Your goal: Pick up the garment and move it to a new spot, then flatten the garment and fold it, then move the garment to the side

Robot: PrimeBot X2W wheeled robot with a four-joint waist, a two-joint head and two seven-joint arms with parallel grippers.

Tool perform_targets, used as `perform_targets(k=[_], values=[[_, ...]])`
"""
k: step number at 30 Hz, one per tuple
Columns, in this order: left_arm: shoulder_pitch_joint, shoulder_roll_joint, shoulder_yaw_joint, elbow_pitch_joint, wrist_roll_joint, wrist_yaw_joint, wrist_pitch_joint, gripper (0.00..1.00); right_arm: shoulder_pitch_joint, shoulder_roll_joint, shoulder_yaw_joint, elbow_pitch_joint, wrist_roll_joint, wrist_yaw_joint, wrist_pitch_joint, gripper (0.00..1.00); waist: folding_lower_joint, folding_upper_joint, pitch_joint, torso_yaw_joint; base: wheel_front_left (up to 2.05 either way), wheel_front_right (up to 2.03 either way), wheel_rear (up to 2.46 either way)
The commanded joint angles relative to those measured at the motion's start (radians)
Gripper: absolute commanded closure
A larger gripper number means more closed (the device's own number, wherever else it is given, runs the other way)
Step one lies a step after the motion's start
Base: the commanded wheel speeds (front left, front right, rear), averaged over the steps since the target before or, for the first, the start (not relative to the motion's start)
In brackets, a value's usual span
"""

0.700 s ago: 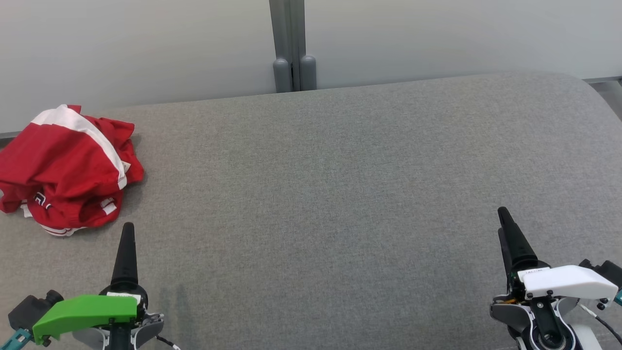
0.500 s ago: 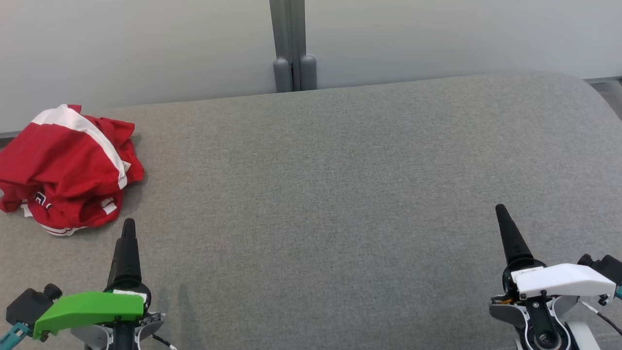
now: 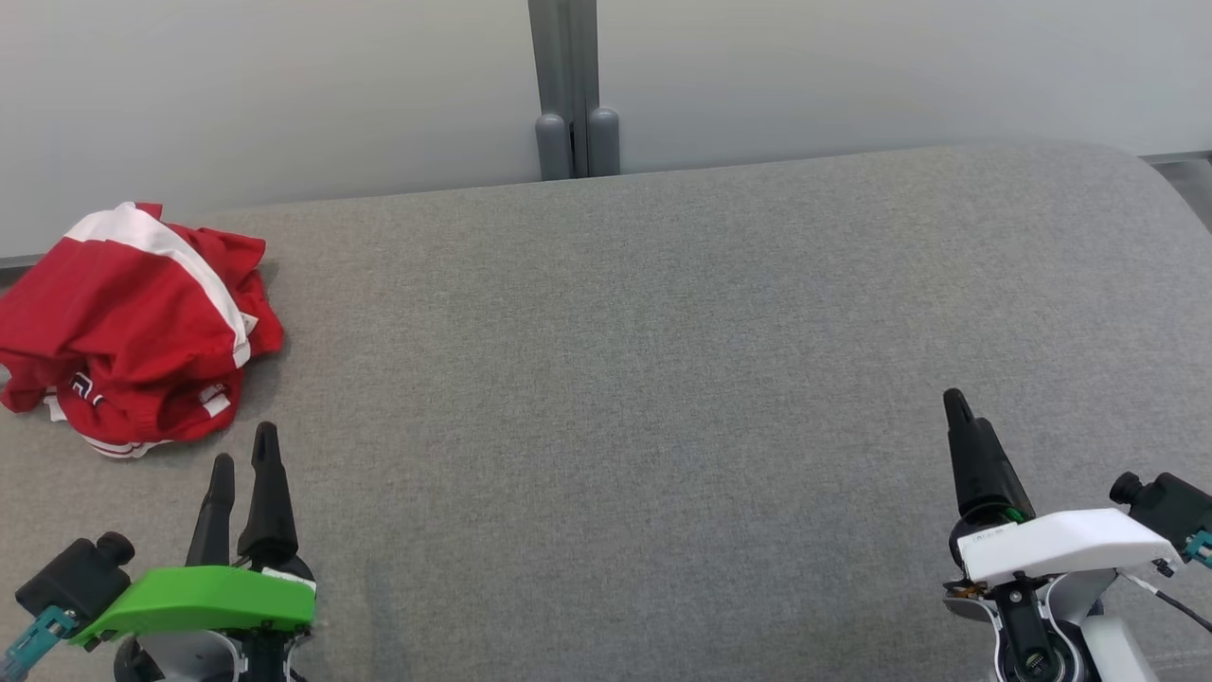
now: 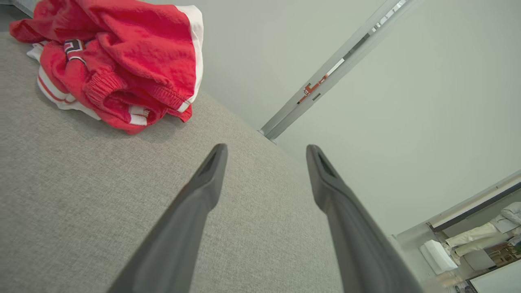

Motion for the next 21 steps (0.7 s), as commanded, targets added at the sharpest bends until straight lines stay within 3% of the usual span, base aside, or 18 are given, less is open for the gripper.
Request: perform_targets(k=[1, 21], values=[[-0.002, 0.017, -0.006, -0.018, 0.052, 0.009, -0.012, 0.0, -0.002, -0.007, 0.007, -0.02, -0.042, 0.003, -0.013, 0.0, 0.0, -0.0001, 0.0, 0.0, 0.0, 0.0, 0.0], [0.022, 0.045, -0.071, -0.025, 0.313, 0.047, -0.073, 0.0, 0.018, -0.008, 0.04, -0.027, -0.325, 0.003, -0.072, 0.0, 0.0, -0.0001, -0.006, 0.008, 0.0, 0.0, 0.0]])
